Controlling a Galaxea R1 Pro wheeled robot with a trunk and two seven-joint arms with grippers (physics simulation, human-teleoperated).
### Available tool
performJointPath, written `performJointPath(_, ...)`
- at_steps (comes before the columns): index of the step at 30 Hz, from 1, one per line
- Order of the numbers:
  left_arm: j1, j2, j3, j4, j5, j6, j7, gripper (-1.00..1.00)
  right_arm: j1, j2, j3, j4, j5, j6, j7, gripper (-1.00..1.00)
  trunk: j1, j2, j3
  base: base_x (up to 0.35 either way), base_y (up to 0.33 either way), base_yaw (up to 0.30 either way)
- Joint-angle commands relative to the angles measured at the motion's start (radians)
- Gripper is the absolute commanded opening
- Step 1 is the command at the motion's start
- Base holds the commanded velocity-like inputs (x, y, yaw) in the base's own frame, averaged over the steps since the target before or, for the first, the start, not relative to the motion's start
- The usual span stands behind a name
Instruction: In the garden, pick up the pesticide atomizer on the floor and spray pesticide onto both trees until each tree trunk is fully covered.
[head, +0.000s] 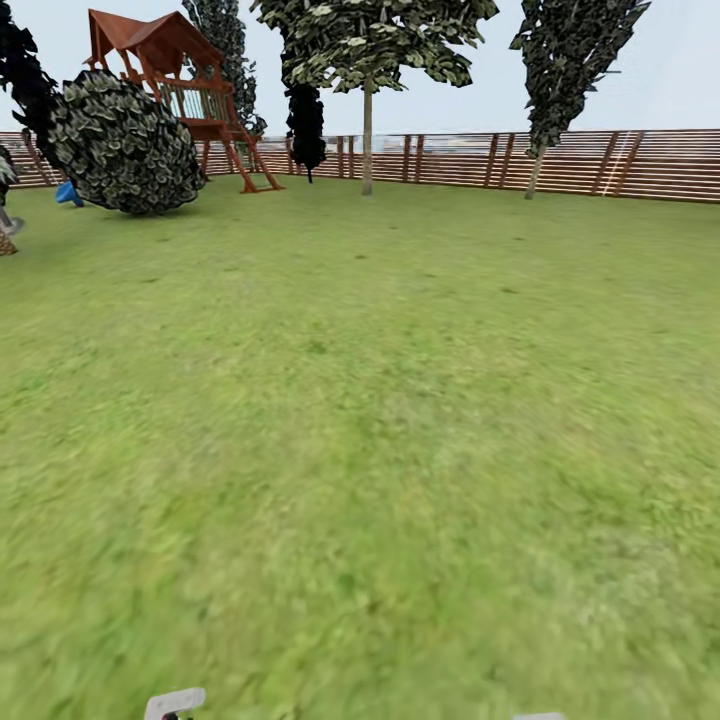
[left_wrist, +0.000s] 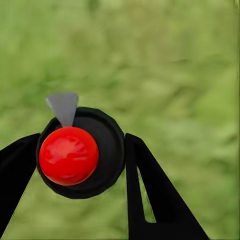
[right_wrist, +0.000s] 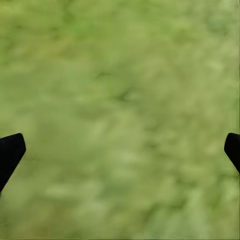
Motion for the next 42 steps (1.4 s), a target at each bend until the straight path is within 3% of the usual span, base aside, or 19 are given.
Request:
performJointPath(1, -0.001, 0.0, 0.009, 0.001, -0.009, -0.004, -0.003, -1.0, -0.001, 0.0, -0.003, 0.001, 0.01, -0.002, -0.007, 1.0, 0.0, 0.0, -0.001, 0.338, 0.0, 0.0)
performJointPath(14, -0.001, 0.001, 0.009, 0.001, -0.009, -0.004, -0.003, -1.0, -0.001, 0.001, -0.003, 0.001, 0.01, -0.002, -0.007, 1.0, 0.0, 0.0, 0.006, 0.338, 0.0, -0.181)
performJointPath(42, -0.001, 0.0, 0.007, 0.001, -0.01, -0.004, -0.005, -1.0, -0.001, 0.008, -0.006, 0.005, 0.007, 0.003, -0.009, 1.0, 0.0, 0.0, 0.007, 0.338, 0.0, -0.004)
